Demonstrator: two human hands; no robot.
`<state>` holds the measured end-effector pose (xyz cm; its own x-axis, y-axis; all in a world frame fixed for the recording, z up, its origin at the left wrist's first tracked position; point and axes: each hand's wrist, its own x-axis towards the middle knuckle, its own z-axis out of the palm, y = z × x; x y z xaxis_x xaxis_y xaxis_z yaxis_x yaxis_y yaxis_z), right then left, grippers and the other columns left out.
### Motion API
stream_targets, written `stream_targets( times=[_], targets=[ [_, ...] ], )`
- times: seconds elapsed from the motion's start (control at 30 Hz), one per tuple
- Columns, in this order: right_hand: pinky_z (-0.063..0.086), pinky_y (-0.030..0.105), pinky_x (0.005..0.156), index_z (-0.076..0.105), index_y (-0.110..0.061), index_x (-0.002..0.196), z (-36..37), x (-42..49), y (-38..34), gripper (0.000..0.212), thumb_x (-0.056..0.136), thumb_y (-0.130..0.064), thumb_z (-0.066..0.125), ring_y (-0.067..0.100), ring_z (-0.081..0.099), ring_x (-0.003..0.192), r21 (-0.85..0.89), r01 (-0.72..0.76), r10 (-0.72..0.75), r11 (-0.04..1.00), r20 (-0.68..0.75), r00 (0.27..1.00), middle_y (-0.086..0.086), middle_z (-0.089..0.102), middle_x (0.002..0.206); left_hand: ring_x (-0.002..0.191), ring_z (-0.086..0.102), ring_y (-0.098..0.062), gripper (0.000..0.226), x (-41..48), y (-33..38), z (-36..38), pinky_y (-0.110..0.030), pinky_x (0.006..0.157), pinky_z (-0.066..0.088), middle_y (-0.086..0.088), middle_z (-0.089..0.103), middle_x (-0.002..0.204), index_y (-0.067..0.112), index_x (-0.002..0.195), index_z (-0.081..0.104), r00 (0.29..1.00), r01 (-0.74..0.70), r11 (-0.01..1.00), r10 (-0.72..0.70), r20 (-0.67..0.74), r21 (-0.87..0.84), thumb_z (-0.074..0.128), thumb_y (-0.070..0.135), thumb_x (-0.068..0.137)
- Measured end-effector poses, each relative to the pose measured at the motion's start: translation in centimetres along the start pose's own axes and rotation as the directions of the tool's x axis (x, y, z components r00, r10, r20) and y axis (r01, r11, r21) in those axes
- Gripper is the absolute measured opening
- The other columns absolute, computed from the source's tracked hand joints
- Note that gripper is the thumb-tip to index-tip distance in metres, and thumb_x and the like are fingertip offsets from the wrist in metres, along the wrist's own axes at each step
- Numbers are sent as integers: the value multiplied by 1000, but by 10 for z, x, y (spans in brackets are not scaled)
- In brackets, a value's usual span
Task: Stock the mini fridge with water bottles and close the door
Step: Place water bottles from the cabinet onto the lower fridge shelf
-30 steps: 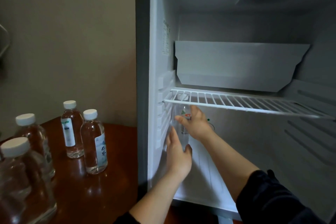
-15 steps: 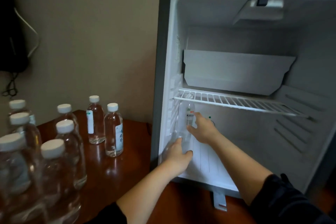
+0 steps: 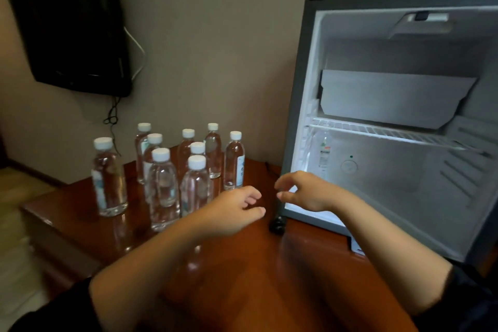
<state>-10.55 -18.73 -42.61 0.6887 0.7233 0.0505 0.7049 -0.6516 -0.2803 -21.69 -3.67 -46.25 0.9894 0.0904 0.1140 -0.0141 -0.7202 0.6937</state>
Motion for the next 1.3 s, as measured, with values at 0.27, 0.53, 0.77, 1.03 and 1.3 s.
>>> stream_targets(
  times=[0.27,0.53,0.77,1.03,1.3],
  targets=[
    [44,30,91,49,-17,131,24,26,-72,43,91,-29,59,25,58,110,67,161,-157,985,-58,986,9,58,127,122,45,-14,49,-58,-51,-25,-28,99,41,0,46,135,20,132,42,943,113,993,-102,-316,17,60,30,87],
    [42,41,99,32,-13,143,45,69,-116,54,94,-23,53,32,51,118,52,253,-238,966,-197,951,17,52,132,140,27,-21,82,-64,-84,-30,-44,112,33,-2,19,155,25,149,10,919,210,962,-256,-301,-175,62,31,86],
    [42,35,74,42,-12,130,53,79,-115,41,94,-28,53,29,59,87,96,322,-290,942,-249,924,14,63,92,141,23,-18,78,-53,-84,-15,-32,109,28,2,16,156,24,149,7,944,145,949,-217,-249,-280,58,25,90],
    [38,34,68,49,-20,114,40,45,-97,40,89,-51,52,27,59,92,-136,259,-291,956,-366,884,0,63,94,136,34,-15,73,-43,-77,7,-28,105,32,3,33,149,20,148,19,909,87,953,-195,-369,-290,60,31,88],
    [38,32,67,52,-25,87,5,-7,-68,34,78,-58,61,26,59,87,-55,175,-180,983,-484,856,-4,59,80,82,36,40,52,-39,-32,35,10,67,33,44,38,94,55,97,32,918,-84,942,-55,-393,-326,73,28,78]
  ],
)
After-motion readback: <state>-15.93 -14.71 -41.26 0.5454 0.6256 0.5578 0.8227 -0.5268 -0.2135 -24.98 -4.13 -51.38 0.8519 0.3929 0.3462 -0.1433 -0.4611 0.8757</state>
